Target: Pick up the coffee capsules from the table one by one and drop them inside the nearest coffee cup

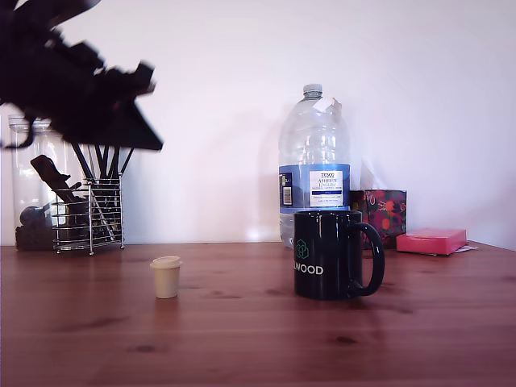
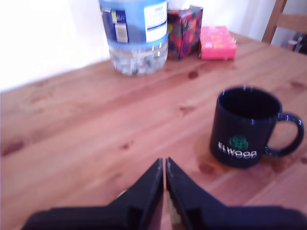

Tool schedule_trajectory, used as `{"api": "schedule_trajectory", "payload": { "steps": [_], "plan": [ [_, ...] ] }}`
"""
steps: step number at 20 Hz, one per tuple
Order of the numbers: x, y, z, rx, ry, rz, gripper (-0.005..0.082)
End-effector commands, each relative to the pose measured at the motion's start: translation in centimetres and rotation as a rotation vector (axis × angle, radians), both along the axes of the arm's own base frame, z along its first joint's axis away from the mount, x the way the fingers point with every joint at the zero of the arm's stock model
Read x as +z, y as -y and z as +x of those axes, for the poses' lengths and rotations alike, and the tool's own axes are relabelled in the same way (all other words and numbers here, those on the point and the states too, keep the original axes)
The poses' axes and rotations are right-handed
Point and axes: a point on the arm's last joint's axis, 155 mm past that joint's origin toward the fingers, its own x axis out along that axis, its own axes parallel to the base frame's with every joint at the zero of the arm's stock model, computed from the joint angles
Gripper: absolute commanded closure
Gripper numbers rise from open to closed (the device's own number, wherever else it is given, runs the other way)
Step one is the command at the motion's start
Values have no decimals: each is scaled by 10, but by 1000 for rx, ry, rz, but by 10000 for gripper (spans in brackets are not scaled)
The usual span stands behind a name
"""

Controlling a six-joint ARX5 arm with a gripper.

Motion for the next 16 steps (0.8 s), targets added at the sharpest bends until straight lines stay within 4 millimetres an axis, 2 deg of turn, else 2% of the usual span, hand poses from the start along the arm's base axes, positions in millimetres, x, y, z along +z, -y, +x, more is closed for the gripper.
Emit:
{"api": "schedule_trajectory", "payload": {
  "steps": [1,9,12,13,15,16],
  "plan": [
    [-11,-7,-5,10,3,-12,790],
    [-67,-42,-28,81,-69,-28,790],
    [-74,-43,-31,80,-90,-17,767],
    [-74,-42,-32,70,-92,-19,689],
    [-73,-41,-32,55,-77,-4,367],
    [-72,-41,-32,55,-74,-2,257]
  ]
}}
